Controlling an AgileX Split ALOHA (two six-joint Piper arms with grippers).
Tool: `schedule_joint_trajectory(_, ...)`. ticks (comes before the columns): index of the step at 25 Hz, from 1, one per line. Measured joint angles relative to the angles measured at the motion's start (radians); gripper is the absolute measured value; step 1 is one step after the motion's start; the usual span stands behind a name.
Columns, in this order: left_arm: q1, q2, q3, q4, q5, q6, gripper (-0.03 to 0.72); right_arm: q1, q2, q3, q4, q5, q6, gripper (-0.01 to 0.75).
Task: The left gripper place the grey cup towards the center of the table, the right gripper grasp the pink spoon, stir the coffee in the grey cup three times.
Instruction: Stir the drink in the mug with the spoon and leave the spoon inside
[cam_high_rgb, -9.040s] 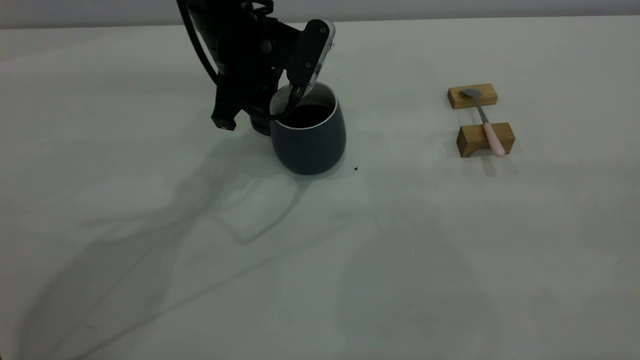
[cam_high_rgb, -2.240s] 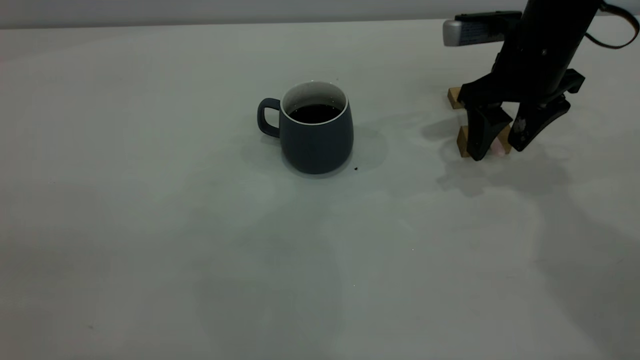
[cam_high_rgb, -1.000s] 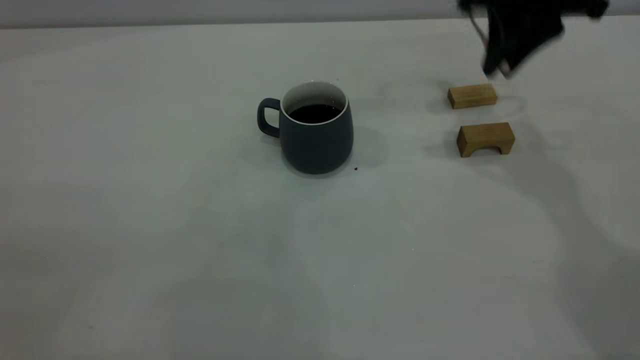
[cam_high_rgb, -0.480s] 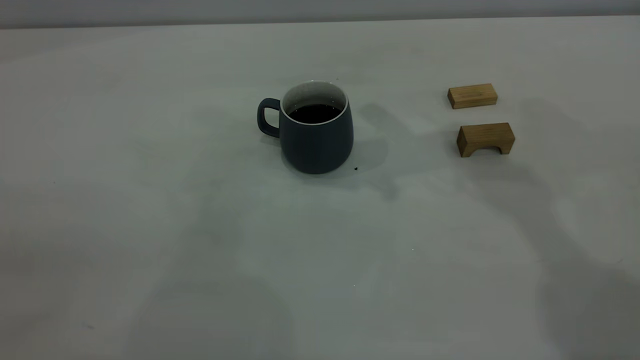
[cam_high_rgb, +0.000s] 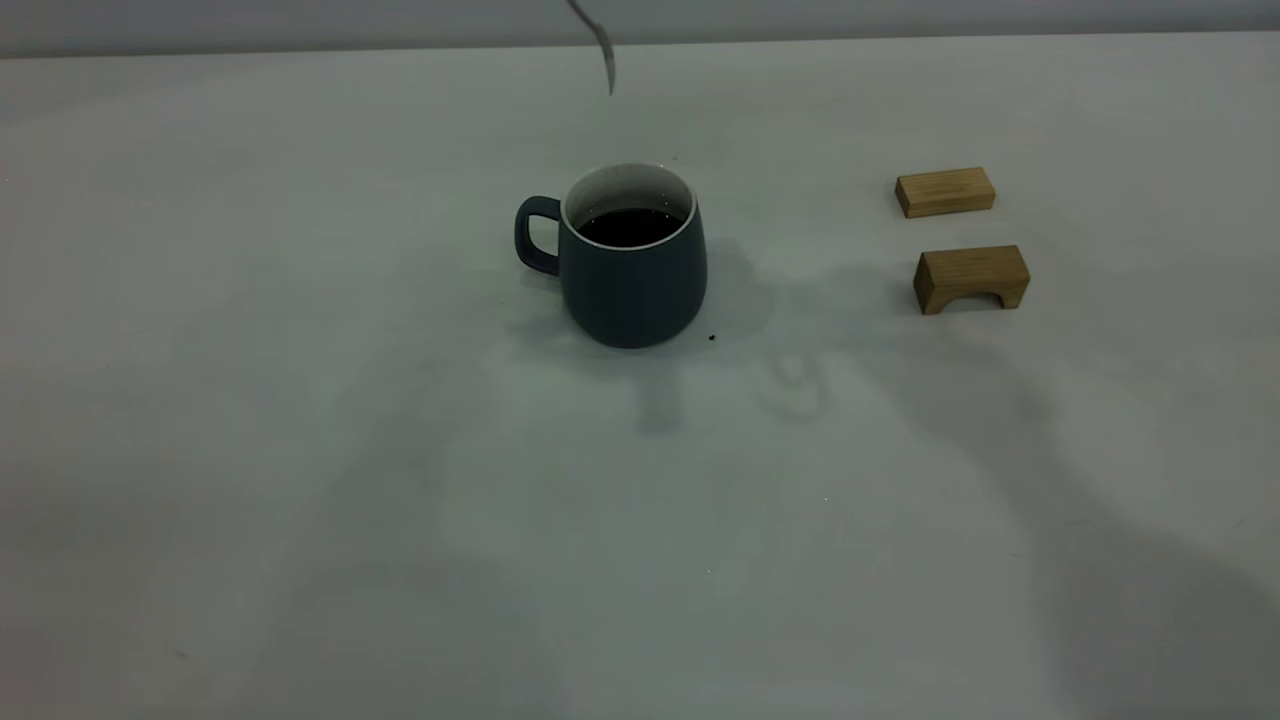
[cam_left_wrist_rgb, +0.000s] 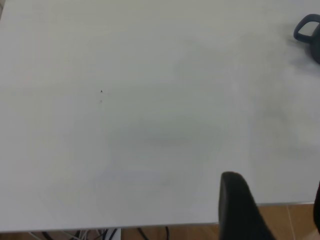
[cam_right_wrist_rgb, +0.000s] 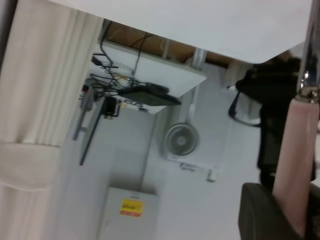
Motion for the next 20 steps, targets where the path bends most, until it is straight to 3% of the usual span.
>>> schedule_joint_trajectory(5, 0.000, 0.000, 0.000, 0.000, 0.000, 0.000, 0.434, -0.001, 0.094, 0.000, 0.124, -0.012, 0.001, 0.145)
schedule_joint_trajectory(14, 0.000, 0.000, 0.000, 0.000, 0.000, 0.000, 0.434, -0.081, 0.230, -0.002, 0.201, 0.003, -0.095, 0.145)
schedule_joint_trajectory(20, 0.000, 0.000, 0.000, 0.000, 0.000, 0.000, 0.434, -0.089, 0.324, -0.008, 0.311, 0.012, -0.255, 0.145)
